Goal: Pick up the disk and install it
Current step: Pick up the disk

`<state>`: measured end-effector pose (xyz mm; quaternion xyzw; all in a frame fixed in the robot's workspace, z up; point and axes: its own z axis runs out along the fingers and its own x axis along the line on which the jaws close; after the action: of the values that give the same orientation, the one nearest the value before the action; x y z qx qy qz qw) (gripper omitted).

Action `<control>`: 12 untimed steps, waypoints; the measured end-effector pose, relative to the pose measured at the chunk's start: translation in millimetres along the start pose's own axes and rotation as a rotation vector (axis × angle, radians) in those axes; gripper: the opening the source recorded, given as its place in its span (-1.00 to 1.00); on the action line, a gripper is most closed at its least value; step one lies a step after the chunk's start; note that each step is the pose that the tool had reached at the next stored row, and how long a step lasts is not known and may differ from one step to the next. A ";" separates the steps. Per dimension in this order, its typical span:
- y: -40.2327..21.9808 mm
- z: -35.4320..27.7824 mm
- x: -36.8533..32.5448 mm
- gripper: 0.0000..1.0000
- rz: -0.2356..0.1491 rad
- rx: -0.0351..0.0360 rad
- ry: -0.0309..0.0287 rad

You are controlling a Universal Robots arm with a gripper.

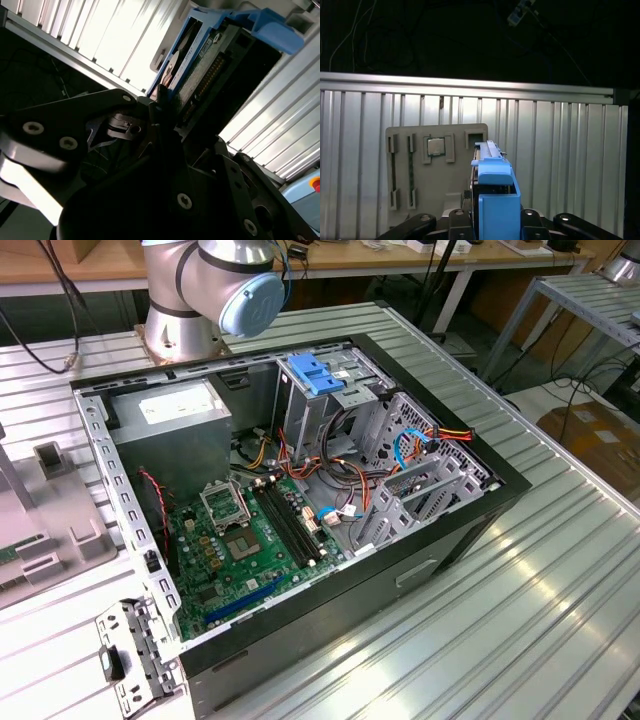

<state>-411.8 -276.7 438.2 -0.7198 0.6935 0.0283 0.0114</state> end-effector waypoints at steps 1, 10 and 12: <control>0.0 -0.9 0.0 -0.26 0.000 0.0000 0.0000; 0.4 -15.8 -0.9 -0.26 0.000 0.0000 0.0000; 0.4 -22.2 -1.2 -0.26 0.000 -0.0006 0.0083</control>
<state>-411.6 -276.8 460.5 -0.7199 0.6936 0.0255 0.0083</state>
